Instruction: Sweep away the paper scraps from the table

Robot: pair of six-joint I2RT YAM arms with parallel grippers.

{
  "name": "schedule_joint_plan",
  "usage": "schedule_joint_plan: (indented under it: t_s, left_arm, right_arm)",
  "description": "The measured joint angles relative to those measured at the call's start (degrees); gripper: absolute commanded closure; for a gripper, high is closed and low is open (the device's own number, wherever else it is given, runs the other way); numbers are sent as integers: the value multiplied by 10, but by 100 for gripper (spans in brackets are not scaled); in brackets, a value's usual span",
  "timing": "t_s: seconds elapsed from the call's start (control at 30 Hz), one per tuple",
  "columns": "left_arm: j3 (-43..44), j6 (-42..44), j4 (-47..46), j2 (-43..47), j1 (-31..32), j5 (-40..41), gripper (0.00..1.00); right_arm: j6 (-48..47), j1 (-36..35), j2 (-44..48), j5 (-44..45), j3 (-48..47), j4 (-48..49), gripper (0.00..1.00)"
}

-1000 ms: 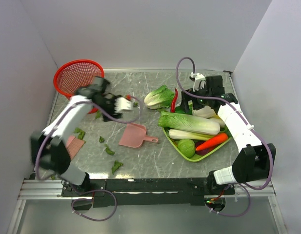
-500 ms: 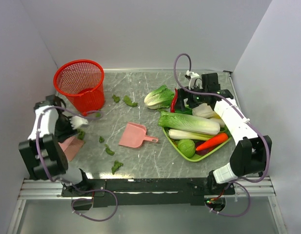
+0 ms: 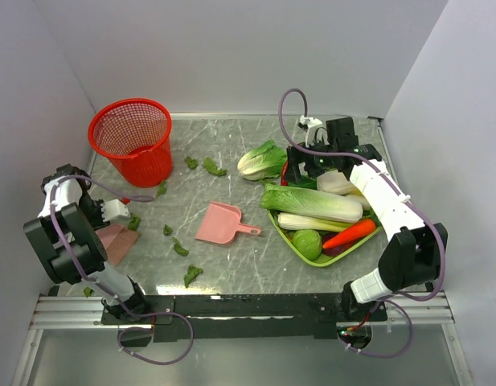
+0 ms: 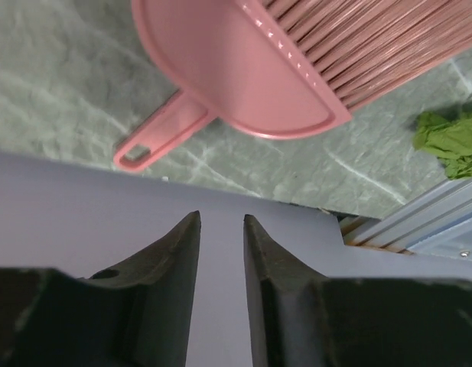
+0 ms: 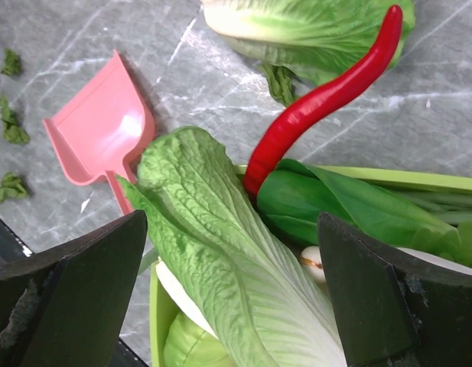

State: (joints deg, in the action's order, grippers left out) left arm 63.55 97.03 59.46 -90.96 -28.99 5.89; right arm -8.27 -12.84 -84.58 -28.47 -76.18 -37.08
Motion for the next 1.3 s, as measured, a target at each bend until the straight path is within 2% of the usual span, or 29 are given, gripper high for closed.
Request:
schedule_joint_plan:
  t_s: [0.2, 0.37, 0.43, 0.5, 0.6, 0.7, 0.77, 0.97, 1.1, 1.3]
  left_arm:
    - [-9, 46, 17, 16, -2, -53, 62]
    - [-129, 101, 9, 148, 1, -76, 63]
    - [-164, 115, 8, 172, 0, -76, 58]
    - [-166, 118, 6, 159, -1, -76, 50]
    - [-119, 116, 2, 110, -6, -80, 44]
    - [-40, 114, -18, 53, -25, -85, 42]
    - [-17, 119, -38, 37, -36, -89, 41]
    - [-14, 146, -52, 21, -52, -125, 37]
    - [-17, 150, -52, 11, -54, -137, 28]
    - [-21, 155, -59, -29, -59, -130, 30]
  right_arm:
    - [-8, -2, 0, 23, 0, -4, 0]
    - [-12, -2, 0, 35, 11, 0, 0]
    - [-12, -3, 0, 37, 16, -2, 0]
    - [-12, -6, 0, 38, 16, -3, 0]
    - [-12, -10, 0, 38, 16, -2, 0]
    - [-13, -14, 0, 39, 16, -2, 0]
    - [-14, -16, 0, 40, 16, -2, 0]
    - [-22, -24, 0, 52, 17, -2, 0]
    - [-32, -27, 1, 61, 26, 0, 0]
    - [-46, -29, 3, 77, 57, -3, 0]
